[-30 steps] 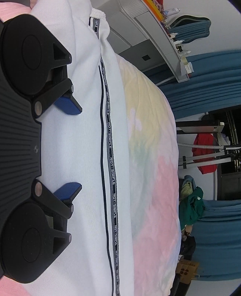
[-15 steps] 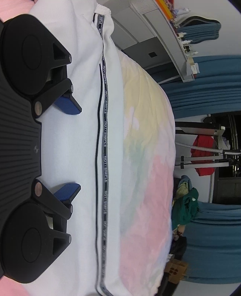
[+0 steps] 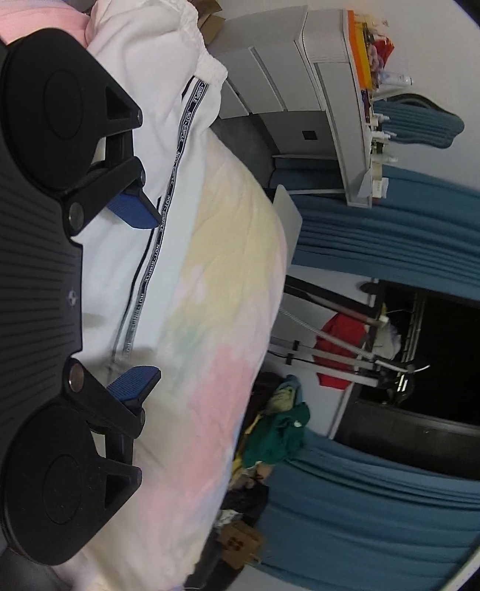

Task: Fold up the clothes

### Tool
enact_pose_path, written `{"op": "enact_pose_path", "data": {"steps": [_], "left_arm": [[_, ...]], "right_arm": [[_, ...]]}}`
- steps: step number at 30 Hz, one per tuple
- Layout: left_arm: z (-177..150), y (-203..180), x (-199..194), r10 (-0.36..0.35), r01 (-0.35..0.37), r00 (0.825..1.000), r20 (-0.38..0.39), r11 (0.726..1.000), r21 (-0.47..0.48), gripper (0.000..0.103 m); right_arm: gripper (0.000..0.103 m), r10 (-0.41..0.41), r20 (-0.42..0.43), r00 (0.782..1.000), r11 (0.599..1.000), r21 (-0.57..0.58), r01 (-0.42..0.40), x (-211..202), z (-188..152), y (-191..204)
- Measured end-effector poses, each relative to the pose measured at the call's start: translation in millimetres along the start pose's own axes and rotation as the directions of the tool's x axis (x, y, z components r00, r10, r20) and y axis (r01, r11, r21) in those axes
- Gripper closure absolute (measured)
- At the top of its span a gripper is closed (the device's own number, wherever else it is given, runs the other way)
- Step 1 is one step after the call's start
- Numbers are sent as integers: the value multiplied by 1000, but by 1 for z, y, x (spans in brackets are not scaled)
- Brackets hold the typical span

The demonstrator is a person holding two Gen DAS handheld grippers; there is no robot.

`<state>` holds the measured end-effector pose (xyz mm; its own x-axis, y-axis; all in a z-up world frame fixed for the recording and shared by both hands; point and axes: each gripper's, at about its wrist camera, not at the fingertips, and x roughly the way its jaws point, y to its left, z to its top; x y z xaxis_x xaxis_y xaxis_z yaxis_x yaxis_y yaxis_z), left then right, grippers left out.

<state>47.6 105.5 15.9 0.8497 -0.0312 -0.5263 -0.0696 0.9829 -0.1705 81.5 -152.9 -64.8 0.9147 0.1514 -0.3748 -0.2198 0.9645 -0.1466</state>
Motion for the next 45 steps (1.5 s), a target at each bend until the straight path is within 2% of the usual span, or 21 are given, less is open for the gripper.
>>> {"op": "enact_pose_path", "data": {"steps": [2,3,5,10,17,18,20,22,23,24,26,29,32,35,39,42,45], "left_arm": [[1,0,-3,-5,5,1000,4,1000,-1,20],[2,-2,-3,-11,11,1000,3,1000,-1,20],[2,-4,-5,-23,23,1000,1,1000,0,20],[3,-4,-17,-69,70,997,37,997,-13,20],[2,1,-19,-107,109,993,46,993,-48,20],[2,1,-18,-112,114,993,44,993,-45,20],[2,1,-17,-122,123,992,41,992,-39,20],[1,0,-19,-139,141,989,46,990,-33,20],[1,0,-19,-148,150,988,50,988,-31,20],[0,-1,-21,-155,157,986,55,987,-28,20],[-1,-3,-23,-161,163,985,65,987,-19,19],[-5,-9,-26,-174,174,982,67,985,16,19],[-15,-22,-27,-180,176,982,50,981,80,19],[-28,-37,-25,-164,161,986,7,975,154,19],[-49,-52,-16,-108,117,993,-50,964,238,19],[-62,-55,-1,-64,91,992,-111,961,260,19],[-71,-53,15,-29,74,986,-163,959,275,20]], "right_arm": [[89,27,-89,996,998,-61,-32,19,-22,21],[89,20,-106,994,995,-98,-31,24,-30,28],[89,4,-94,996,991,-130,-16,23,-33,32],[89,-28,-11,1000,990,-139,26,19,-11,38],[85,46,-65,997,989,-139,-55,38,-12,56],[82,63,-69,996,990,-119,-71,37,-8,54],[69,112,-83,990,991,-67,-118,35,0,52],[41,182,-101,978,983,-13,-184,28,7,48],[36,198,-104,975,980,-1,-199,21,8,47],[32,206,-109,973,978,4,-206,14,9,46],[32,250,-129,960,968,32,-248,1,11,40],[32,276,-136,951,959,98,-264,-21,21,22],[32,265,-127,956,957,159,-244,-39,24,1],[32,186,-120,975,967,197,-160,-45,21,-24],[32,118,-135,984,939,338,-67,-41,12,-59],[32,36,-188,982,931,363,36,-30,0,-72],[32,-19,-254,967,927,358,112,-11,-13,-82]]}}
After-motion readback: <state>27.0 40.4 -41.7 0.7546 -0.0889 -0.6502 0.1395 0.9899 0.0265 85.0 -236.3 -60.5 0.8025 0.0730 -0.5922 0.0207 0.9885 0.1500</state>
